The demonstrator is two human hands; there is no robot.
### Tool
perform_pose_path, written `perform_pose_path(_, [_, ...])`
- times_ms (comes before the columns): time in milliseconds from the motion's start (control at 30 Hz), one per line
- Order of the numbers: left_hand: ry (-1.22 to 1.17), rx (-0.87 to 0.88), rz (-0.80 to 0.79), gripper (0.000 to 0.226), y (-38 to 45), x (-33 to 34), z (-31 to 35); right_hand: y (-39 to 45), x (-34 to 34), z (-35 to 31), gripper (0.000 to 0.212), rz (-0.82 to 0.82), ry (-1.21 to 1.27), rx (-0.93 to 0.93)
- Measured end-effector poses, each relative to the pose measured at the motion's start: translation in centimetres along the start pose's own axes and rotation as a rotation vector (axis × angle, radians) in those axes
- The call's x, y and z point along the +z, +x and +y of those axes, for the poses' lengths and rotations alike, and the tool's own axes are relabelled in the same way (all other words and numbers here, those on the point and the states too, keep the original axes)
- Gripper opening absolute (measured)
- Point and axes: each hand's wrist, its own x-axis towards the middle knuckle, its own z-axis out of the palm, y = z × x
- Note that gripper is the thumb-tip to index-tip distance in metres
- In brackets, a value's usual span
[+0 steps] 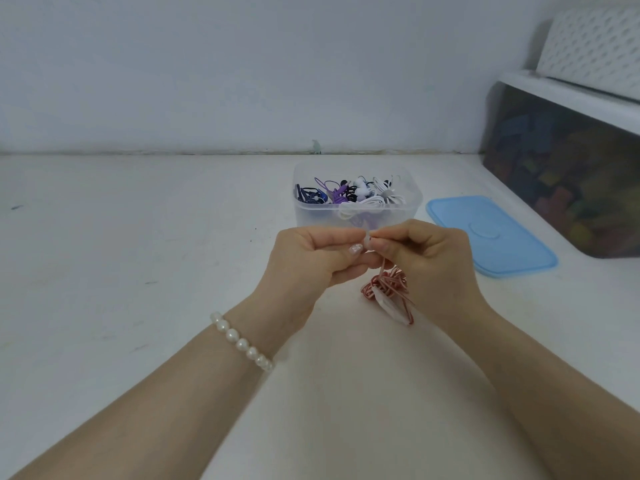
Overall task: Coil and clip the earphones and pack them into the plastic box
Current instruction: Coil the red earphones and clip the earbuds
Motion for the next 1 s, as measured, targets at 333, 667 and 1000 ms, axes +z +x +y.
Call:
perform_pose_path(333, [-0.194,-0.159,-0.046,0.020,0.2,0.0,0.0,-0.6,0.5,0.5,0.015,0.130,-0.292,-0.191])
perform_pose_path(667, [-0.180,-0.204,-0.080,0.012,0.9,-0.1,0.2,-0.1,-0.2,-0.4,0.008,-0.006,0.335,0.266])
perform_pose_path(1000, [-0.131,-0.123,-0.080,0.009,1.2,0.0,-0.3,-0.2,-0.4,-0.8,0.018,-0.078,0.545,0.433])
